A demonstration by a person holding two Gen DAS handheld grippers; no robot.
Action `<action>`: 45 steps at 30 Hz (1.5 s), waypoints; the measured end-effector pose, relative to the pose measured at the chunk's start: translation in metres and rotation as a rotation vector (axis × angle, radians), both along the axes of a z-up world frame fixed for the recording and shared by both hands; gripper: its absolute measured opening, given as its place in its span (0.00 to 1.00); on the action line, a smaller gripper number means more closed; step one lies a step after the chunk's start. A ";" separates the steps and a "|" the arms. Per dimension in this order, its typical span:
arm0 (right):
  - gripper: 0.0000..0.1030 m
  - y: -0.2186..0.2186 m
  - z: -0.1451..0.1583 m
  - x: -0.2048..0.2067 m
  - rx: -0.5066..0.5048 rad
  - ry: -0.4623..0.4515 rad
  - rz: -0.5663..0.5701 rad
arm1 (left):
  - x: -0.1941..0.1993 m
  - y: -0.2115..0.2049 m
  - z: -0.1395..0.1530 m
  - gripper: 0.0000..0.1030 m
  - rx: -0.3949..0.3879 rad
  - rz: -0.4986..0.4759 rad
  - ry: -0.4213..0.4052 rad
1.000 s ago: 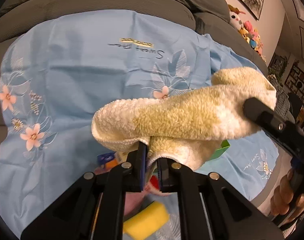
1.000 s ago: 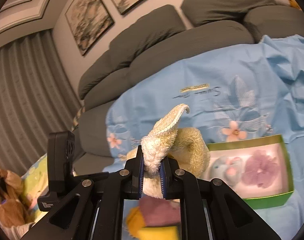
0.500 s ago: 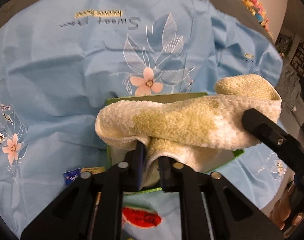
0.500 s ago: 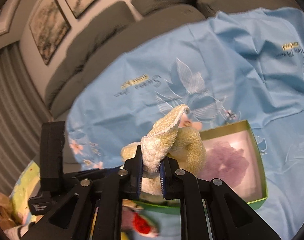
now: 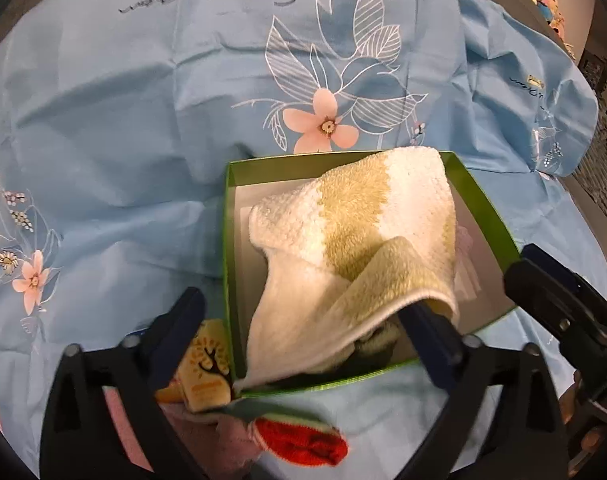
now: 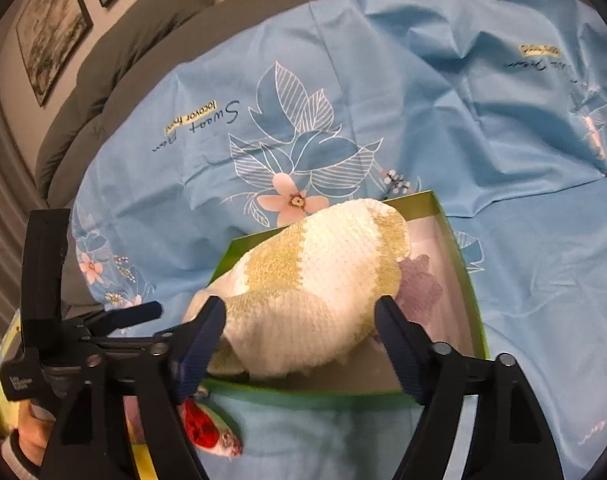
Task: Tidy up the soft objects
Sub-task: 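Lower the cream towel into the green box and open both tools, then move the right tool to the yellow sponge and grasp it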
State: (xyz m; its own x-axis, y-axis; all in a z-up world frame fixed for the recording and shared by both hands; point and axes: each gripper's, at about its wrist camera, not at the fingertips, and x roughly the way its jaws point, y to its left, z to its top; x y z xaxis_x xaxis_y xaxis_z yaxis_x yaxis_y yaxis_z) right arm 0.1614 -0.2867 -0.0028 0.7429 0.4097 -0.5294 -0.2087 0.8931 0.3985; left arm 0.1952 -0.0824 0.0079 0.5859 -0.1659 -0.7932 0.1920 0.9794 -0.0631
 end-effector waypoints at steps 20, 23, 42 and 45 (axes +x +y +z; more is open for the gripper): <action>0.88 0.036 0.004 -0.107 -0.067 -0.084 0.060 | -0.107 0.040 0.014 0.99 -0.001 0.041 -0.111; 0.88 0.043 -0.006 -0.114 -0.040 -0.048 0.091 | -0.123 0.055 0.009 0.99 0.013 0.080 -0.097; 0.88 0.115 -0.068 -0.153 -0.179 -0.002 0.332 | -0.185 0.136 -0.060 0.99 -0.156 0.210 0.124; 0.88 0.121 -0.074 -0.153 -0.196 -0.002 0.363 | -0.188 0.131 -0.065 0.99 -0.129 0.229 0.113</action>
